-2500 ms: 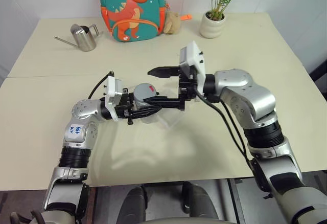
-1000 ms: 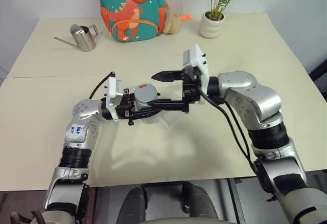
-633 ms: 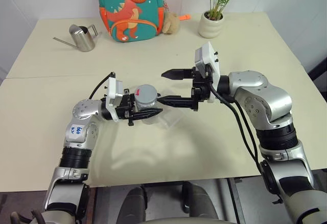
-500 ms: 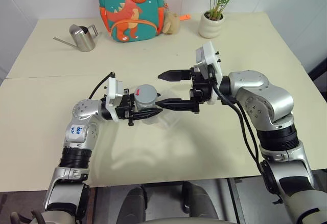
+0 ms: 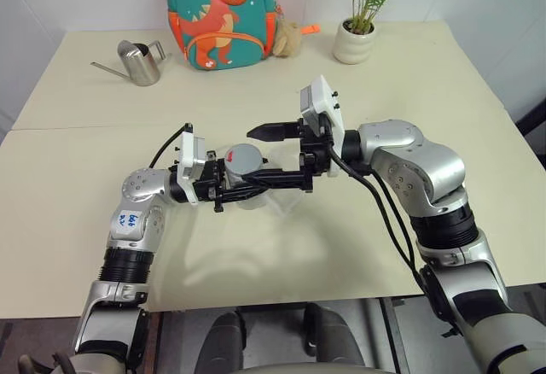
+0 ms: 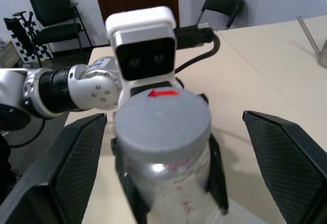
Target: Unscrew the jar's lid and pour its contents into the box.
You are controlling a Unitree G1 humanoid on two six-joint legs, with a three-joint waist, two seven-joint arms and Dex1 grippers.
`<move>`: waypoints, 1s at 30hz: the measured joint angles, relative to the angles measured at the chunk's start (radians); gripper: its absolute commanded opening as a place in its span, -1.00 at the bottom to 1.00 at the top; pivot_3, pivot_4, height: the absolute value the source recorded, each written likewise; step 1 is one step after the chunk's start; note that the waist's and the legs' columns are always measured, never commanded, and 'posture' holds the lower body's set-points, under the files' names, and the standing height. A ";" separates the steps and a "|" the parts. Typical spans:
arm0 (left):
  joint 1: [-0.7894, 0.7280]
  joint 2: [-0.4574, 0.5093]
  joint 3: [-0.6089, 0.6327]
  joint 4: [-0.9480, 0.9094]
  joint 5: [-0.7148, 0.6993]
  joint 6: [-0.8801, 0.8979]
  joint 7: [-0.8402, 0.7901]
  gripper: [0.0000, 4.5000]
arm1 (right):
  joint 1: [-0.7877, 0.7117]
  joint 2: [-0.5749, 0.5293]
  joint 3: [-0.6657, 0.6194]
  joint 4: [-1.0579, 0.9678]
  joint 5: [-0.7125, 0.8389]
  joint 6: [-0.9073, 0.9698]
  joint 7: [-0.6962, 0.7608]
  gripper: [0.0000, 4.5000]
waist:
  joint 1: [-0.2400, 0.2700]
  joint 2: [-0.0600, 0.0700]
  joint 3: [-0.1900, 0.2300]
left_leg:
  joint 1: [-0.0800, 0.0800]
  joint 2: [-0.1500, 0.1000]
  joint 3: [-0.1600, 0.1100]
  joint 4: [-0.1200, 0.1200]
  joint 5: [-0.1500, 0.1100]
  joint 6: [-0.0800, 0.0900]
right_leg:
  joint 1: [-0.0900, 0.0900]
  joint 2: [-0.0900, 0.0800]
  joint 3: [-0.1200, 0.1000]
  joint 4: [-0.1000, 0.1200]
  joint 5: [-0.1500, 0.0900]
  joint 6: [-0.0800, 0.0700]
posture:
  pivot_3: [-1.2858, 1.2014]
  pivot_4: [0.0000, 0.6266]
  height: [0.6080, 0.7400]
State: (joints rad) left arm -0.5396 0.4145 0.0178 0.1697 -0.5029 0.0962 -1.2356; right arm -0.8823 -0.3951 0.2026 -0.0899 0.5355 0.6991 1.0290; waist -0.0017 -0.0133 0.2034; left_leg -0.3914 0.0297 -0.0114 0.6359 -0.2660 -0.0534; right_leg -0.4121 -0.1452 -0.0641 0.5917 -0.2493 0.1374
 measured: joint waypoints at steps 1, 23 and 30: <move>0.000 -0.002 0.000 0.000 0.000 0.000 0.001 -0.11 | 0.000 0.007 0.001 0.001 -0.001 0.000 0.000 0.99 | 0.000 0.000 0.000 | 0.000 0.000 0.000 0.000 0.000 0.000 | 0.000 0.000 0.000 0.000 0.000 0.000 | 0.03 -0.52 1.00; 0.022 0.018 0.003 -0.045 -0.004 0.012 0.020 -0.11 | 0.033 0.027 -0.275 -0.044 0.259 0.135 -0.110 0.13 | 0.006 -0.001 0.000 | 0.000 0.000 0.000 0.000 0.000 0.000 | 0.000 0.000 0.000 -0.001 0.000 0.000 | 0.03 -0.52 1.00; 0.027 0.052 0.033 -0.045 -0.009 0.024 0.023 -0.11 | 0.336 -0.156 -0.344 0.031 0.039 -0.101 -0.155 0.13 | 0.011 -0.001 -0.001 | 0.000 0.000 0.001 0.000 -0.001 0.001 | 0.000 0.000 0.000 -0.001 0.000 0.000 | 0.03 -0.52 1.00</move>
State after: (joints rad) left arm -0.5126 0.4666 0.0513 0.1248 -0.5118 0.1206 -1.2126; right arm -0.5460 -0.5510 -0.1412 -0.0591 0.5741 0.5977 0.8741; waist 0.0089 -0.0145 0.2029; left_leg -0.3911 0.0297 -0.0106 0.6355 -0.2668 -0.0523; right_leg -0.4116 -0.1452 -0.0639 0.5905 -0.2492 0.1375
